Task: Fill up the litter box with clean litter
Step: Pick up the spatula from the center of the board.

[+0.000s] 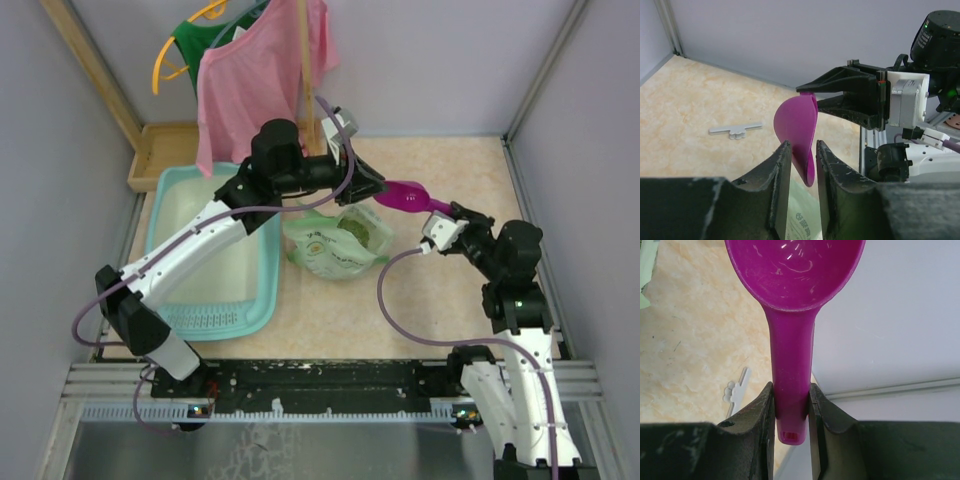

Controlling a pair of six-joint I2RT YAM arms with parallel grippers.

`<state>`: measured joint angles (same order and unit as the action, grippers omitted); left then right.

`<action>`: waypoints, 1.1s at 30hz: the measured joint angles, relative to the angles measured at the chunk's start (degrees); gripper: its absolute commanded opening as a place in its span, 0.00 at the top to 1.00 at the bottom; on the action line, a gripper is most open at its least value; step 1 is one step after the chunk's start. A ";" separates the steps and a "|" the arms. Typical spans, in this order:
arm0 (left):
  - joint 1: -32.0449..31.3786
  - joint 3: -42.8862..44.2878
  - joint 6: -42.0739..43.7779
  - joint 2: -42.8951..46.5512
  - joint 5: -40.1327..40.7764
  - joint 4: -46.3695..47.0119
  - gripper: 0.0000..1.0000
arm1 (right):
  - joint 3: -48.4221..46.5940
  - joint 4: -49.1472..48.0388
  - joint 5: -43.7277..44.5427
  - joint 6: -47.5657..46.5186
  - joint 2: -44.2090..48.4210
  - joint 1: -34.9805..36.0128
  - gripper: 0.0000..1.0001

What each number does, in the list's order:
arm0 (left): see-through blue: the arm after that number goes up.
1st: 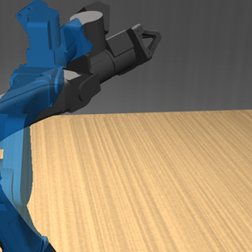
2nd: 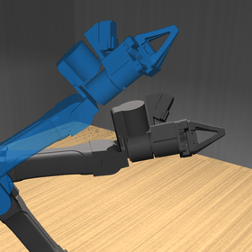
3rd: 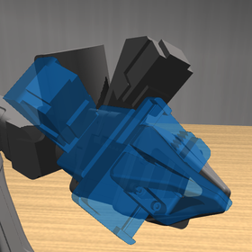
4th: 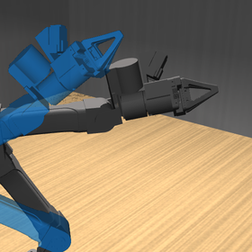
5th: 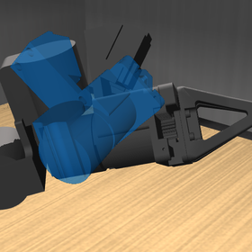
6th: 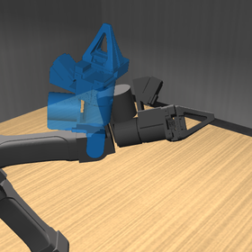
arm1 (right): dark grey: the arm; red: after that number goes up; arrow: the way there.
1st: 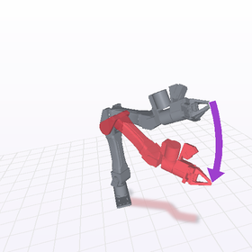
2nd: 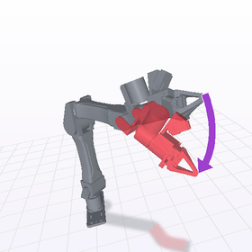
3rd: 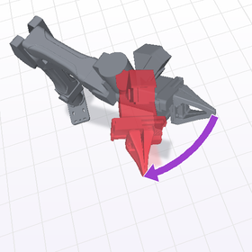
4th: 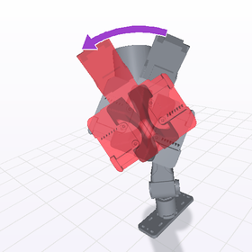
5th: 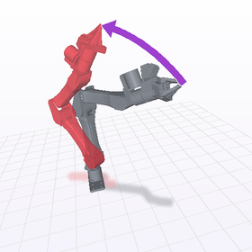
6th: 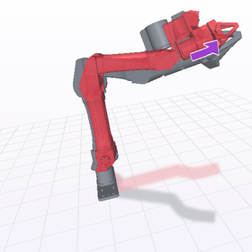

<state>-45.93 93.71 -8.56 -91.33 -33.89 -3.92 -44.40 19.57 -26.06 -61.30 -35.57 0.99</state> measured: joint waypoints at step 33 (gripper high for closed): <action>0.59 1.18 0.79 -2.45 6.99 -5.09 1.00 | -0.68 -1.86 1.18 2.97 -1.92 0.11 0.49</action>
<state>-45.34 94.89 -7.77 -93.78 -26.89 -9.02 -45.08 17.72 -24.88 -58.33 -37.50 1.10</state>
